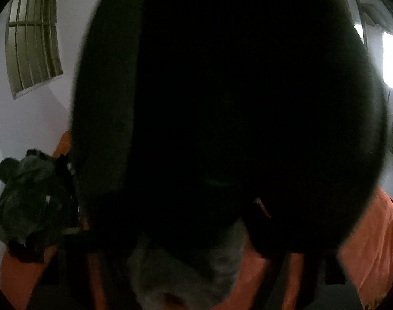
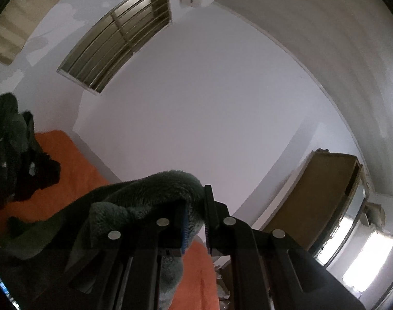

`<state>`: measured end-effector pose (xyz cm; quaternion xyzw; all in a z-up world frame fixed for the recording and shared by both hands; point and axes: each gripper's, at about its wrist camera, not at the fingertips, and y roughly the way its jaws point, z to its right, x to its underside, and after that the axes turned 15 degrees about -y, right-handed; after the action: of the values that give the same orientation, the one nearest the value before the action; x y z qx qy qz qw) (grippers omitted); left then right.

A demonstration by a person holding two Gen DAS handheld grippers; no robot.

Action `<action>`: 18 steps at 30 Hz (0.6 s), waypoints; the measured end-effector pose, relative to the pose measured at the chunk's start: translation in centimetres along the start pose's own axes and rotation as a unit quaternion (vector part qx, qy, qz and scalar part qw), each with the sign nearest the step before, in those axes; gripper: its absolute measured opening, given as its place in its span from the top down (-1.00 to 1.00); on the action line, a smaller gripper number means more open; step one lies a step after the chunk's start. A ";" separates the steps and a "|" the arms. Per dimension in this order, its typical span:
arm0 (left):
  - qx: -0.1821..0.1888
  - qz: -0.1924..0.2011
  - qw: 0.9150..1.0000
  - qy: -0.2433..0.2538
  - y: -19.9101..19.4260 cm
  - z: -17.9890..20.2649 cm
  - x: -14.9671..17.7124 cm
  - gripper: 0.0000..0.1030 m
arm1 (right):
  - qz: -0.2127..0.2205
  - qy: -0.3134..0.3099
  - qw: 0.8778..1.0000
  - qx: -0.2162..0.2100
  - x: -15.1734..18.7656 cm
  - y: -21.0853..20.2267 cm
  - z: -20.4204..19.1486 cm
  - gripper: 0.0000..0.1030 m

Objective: Fold clothes
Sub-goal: 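Raise the green fleece with the right gripper while the left gripper grasps it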

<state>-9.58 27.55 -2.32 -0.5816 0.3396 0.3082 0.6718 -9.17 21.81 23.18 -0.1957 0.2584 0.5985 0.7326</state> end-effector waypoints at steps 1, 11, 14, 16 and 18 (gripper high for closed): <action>-0.004 0.004 1.000 0.006 -0.1 -0.3 -0.4 0.83 | -0.002 0.004 1.000 0.003 -0.1 -0.2 0.4 0.82; -0.020 0.147 0.987 -0.069 -11.1 -8.4 -12.1 0.84 | -0.046 0.054 0.994 0.087 2.4 0.0 6.7 0.82; -0.028 0.171 0.982 -0.072 -13.2 -8.9 -15.2 0.84 | -0.036 0.041 0.993 0.106 1.8 -0.7 7.6 0.82; -0.029 0.182 0.980 -0.080 -14.7 -9.4 -17.0 0.84 | -0.030 0.043 0.993 0.109 1.3 -1.3 8.5 0.82; -0.029 0.194 0.977 -0.084 -15.4 -10.2 -18.7 0.84 | -0.024 0.045 0.992 0.115 0.9 -2.0 9.6 0.82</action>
<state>-8.95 14.98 20.84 -0.4960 0.3794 0.4898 0.6084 -5.66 27.81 30.14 -0.1435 0.3534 0.5376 0.7519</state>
